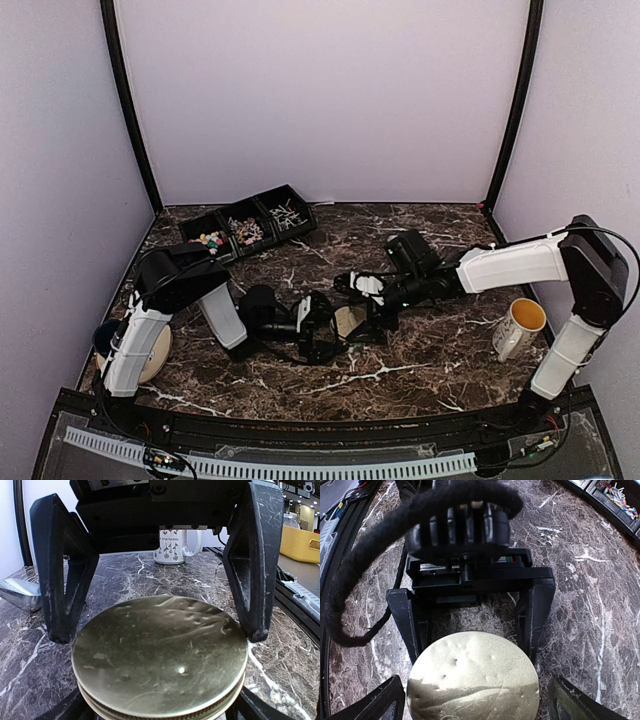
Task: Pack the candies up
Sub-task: Screw the box lid onto the packing box.
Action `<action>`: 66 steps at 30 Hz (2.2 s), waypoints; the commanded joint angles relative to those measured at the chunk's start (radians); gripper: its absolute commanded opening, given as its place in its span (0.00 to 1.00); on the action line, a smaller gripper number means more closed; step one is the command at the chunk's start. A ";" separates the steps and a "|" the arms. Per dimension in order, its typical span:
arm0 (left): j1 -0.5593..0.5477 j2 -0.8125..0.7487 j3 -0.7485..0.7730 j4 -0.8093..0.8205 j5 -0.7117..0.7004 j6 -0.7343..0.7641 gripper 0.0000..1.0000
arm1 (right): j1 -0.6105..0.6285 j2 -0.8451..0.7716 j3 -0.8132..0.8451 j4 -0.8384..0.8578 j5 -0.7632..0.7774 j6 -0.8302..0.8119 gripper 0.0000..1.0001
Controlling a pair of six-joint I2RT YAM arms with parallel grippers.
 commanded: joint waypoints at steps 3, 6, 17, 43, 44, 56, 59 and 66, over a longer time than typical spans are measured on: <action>0.007 0.068 -0.024 -0.122 0.033 0.049 0.89 | -0.010 0.011 0.026 0.004 -0.038 0.017 0.97; 0.007 0.068 -0.024 -0.122 0.032 0.049 0.89 | -0.011 0.011 0.026 0.011 -0.037 0.026 0.94; 0.007 0.068 -0.021 -0.125 0.023 0.047 0.89 | -0.012 0.011 0.017 0.020 -0.031 0.047 0.87; 0.012 0.071 -0.016 -0.129 0.000 0.033 0.89 | 0.015 -0.026 -0.057 0.082 0.019 0.112 0.86; 0.012 0.072 -0.015 -0.132 -0.003 0.032 0.89 | 0.017 -0.029 -0.060 0.085 0.022 0.115 0.85; 0.019 0.073 -0.010 -0.129 -0.027 0.006 0.89 | 0.073 -0.069 -0.153 0.188 0.152 0.171 0.85; 0.019 0.075 -0.008 -0.132 -0.033 0.004 0.89 | 0.090 -0.073 -0.171 0.210 0.197 0.198 0.85; 0.019 0.075 -0.009 -0.129 -0.032 -0.001 0.89 | 0.099 -0.075 -0.238 0.276 0.222 0.281 0.86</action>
